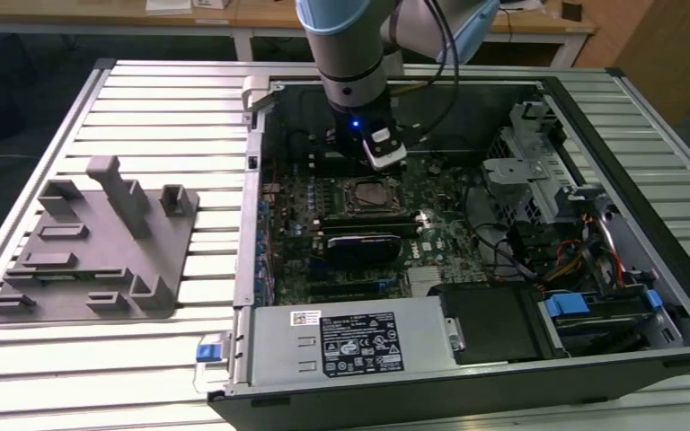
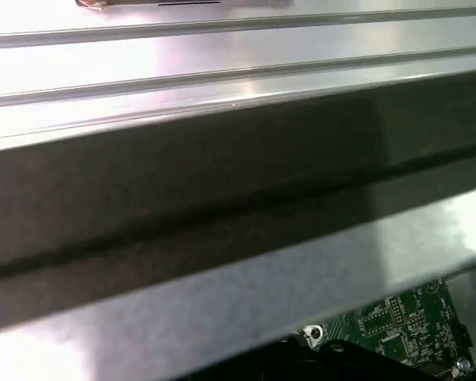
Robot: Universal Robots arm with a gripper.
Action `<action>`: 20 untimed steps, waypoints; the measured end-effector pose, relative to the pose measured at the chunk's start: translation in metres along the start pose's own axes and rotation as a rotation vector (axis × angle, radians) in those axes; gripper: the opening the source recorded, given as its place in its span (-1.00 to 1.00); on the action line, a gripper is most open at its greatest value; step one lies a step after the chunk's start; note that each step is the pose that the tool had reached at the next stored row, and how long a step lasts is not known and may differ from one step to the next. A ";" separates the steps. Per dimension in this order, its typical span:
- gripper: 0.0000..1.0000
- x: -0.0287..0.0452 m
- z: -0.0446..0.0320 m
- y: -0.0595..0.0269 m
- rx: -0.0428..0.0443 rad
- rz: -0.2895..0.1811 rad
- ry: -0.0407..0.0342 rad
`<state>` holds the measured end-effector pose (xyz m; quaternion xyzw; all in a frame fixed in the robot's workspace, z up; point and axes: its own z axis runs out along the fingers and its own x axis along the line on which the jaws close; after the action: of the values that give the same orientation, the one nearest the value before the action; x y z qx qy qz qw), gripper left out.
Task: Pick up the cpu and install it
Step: 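Install the first cpu locking lever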
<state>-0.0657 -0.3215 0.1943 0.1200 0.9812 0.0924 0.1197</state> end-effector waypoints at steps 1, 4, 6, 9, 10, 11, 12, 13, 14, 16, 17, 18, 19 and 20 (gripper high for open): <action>-0.79 0.0001 0.0003 -0.0001 -0.0012 -0.001 -0.0046; -0.79 0.0005 0.0015 -0.0006 -0.0048 -0.003 -0.0178; -0.79 0.0006 0.0019 -0.0013 -0.0064 -0.004 -0.0241; -0.79 0.0007 0.0023 -0.0026 -0.0081 -0.005 -0.0303; -0.79 0.0007 0.0023 -0.0030 -0.0084 -0.005 -0.0319; -0.79 0.0007 0.0023 -0.0034 -0.0087 -0.005 -0.0334; -0.79 0.0007 0.0024 -0.0037 -0.0091 -0.005 -0.0347; -0.79 0.0007 0.0024 -0.0039 -0.0095 -0.006 -0.0358; -0.79 0.0008 0.0025 -0.0041 -0.0098 -0.006 -0.0367; -0.79 0.0009 0.0025 -0.0046 -0.0102 -0.006 -0.0379; -0.79 0.0010 0.0025 -0.0049 -0.0103 -0.006 -0.0385; -0.79 0.0011 0.0025 -0.0051 -0.0104 -0.006 -0.0391; -0.79 0.0012 0.0025 -0.0055 -0.0105 -0.006 -0.0396; -0.79 0.0013 0.0026 -0.0058 -0.0107 -0.006 -0.0401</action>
<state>-0.0675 -0.3263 0.1903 0.1181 0.9785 0.0948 0.1403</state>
